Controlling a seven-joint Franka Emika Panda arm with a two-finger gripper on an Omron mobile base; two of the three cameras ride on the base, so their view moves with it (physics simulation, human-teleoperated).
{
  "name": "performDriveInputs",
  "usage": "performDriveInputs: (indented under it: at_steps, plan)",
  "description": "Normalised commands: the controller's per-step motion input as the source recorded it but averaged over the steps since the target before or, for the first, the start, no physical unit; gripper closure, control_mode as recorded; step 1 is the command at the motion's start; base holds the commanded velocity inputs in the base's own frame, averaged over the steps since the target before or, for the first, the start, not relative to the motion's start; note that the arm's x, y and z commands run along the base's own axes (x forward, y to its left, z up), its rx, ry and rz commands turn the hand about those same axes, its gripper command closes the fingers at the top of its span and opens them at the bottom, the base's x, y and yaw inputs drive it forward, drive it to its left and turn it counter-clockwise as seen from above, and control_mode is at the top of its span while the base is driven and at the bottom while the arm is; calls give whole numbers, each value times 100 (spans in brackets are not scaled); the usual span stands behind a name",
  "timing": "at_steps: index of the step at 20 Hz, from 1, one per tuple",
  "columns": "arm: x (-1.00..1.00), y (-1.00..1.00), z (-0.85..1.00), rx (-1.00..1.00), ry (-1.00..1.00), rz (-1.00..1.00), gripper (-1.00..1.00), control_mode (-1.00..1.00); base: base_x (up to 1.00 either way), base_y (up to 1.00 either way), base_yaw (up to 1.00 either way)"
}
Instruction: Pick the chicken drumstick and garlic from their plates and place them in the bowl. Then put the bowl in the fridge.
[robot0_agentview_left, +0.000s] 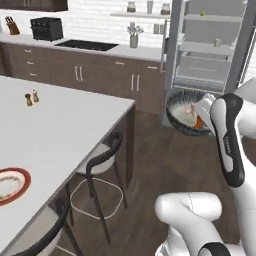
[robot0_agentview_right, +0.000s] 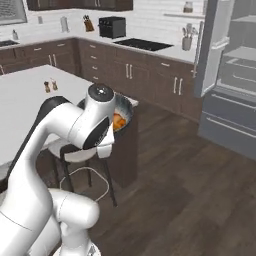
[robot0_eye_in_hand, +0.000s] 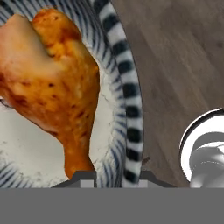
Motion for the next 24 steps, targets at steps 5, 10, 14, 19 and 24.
performDriveInputs:
  at_steps: [5, 10, 14, 19, 24]
  plan:
    - [0, 0, 0, 0, 0, 0, 100, 100, 75, 9, -65]
    - [0, 0, 0, 0, 0, 0, 100, 100, 100, 31, -49]
    - [0, 0, 0, 0, 0, 0, 100, 100, 100, 29, -50]
    - [0, 0, 0, 0, 0, 0, 100, 100, 100, 7, -44]
    - [0, 0, 0, 0, 0, 0, 100, 100, 99, 29, -15]
